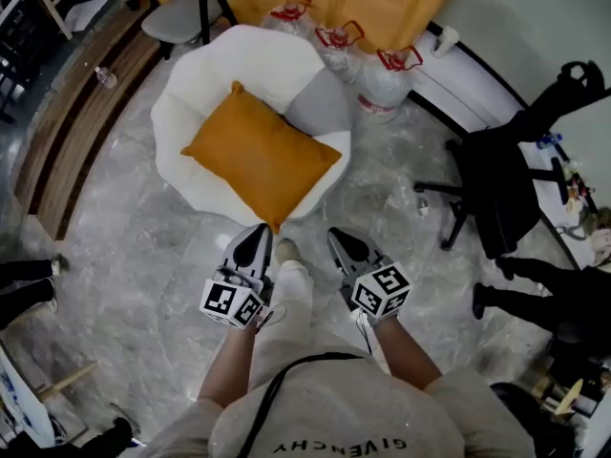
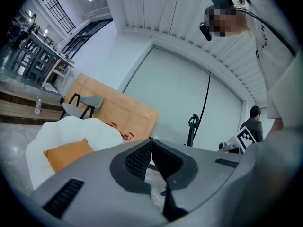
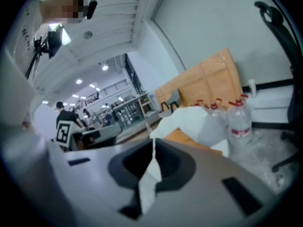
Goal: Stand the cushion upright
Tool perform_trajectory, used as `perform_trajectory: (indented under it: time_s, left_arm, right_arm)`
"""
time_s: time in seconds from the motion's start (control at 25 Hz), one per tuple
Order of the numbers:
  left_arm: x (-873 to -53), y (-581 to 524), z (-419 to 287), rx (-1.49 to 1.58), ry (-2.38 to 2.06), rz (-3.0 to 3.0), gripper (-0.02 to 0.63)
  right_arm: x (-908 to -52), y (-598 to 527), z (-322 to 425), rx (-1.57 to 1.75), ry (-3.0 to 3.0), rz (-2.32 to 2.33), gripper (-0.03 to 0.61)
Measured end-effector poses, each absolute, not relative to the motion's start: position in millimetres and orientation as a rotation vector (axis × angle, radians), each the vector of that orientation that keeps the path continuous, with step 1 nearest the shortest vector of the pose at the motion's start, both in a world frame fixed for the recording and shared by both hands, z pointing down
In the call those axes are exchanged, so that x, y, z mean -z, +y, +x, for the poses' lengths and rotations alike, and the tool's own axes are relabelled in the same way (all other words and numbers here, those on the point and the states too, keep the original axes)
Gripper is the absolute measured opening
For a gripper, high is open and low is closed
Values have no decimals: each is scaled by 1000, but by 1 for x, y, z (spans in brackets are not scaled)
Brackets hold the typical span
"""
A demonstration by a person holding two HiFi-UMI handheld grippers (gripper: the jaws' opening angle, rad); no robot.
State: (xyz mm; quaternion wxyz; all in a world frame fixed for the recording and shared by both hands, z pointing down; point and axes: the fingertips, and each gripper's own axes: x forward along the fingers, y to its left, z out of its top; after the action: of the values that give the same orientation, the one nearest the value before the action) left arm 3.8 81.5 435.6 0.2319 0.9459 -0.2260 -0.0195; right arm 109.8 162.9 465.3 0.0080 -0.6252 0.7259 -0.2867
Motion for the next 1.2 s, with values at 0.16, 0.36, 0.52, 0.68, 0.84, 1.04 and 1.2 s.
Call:
perform_trajectory:
  time_s: [0.16,0.36,0.52,0.68,0.84,1.04,1.2]
  left_arm:
    - [-452,57,9,11,-637,2568,25]
    - [-478,29,12,-46,-665,2527,25]
    - [-495,12,14,-88,-681,2506,25]
    - [-521,1,16,-108,-699,2482,25]
    - [-556,0,21,-117,-730,2441,25]
    - [-611,0,25,-113,-795,2337,38]
    - [-671,8,20,-145,-866,2273,106]
  right_arm:
    - [-484,141,125,977,2273,-1976,18]
    - [-511,115,140,1089,2294,-1990,18]
    - [-531,100,152,1172,2287,-1989,18]
    - [-561,85,165,1248,2244,-1994,20]
    - [-602,72,183,1322,2185,-2022,20]
    - [-660,60,211,1422,2138,-2053,21]
    - [-709,62,227,1569,2054,-1974,51]
